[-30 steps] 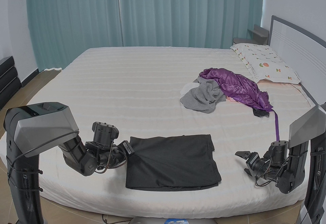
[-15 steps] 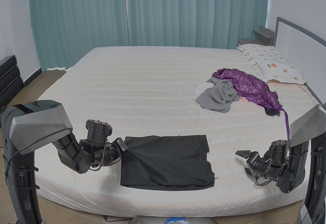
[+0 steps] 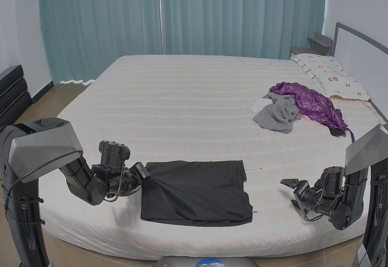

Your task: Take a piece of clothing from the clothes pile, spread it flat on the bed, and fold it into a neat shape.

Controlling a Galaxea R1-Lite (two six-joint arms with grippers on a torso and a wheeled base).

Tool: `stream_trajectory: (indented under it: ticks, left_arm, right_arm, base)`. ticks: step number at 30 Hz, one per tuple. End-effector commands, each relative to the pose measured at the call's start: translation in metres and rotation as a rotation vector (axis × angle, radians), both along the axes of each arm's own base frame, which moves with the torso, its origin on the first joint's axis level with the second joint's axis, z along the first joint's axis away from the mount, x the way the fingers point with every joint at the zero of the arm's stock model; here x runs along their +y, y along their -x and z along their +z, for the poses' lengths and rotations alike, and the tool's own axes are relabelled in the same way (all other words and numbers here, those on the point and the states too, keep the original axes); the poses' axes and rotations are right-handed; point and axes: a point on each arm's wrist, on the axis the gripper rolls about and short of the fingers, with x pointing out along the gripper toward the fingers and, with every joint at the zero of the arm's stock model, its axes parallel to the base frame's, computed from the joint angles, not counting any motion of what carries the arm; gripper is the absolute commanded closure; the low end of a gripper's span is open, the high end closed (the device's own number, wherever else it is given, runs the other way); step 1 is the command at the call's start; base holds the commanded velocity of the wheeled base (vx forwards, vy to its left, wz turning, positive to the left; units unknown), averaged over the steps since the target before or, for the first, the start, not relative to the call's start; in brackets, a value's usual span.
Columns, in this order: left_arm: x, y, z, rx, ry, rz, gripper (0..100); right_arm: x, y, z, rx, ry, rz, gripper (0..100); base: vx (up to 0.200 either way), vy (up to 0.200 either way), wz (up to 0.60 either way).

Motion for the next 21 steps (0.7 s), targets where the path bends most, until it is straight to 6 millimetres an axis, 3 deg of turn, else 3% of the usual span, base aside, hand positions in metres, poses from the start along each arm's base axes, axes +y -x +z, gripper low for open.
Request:
stream_trajectory:
  ticks: [1, 18, 21]
  left_arm:
    - [0.0015, -0.0008, 0.0008, -0.003, 0.002, 0.004, 100]
    - [0.0004, -0.0023, -0.0017, 0.001, 0.004, 0.001, 100]
    - [-0.0018, 0.0006, -0.0022, 0.007, 0.003, -0.007, 100]
  right_arm:
    - [-0.0001, -0.0026, 0.0024, -0.024, -0.004, -0.002, 0]
    - [0.0047, -0.0037, 0.0028, -0.031, -0.006, 0.014, 0]
    - [0.0056, -0.0037, 0.0049, -0.037, -0.014, 0.017, 0]
  base:
    - [0.000, 0.200, 0.00]
    - [0.000, 0.200, 0.00]
    - [0.000, 0.000, 0.00]
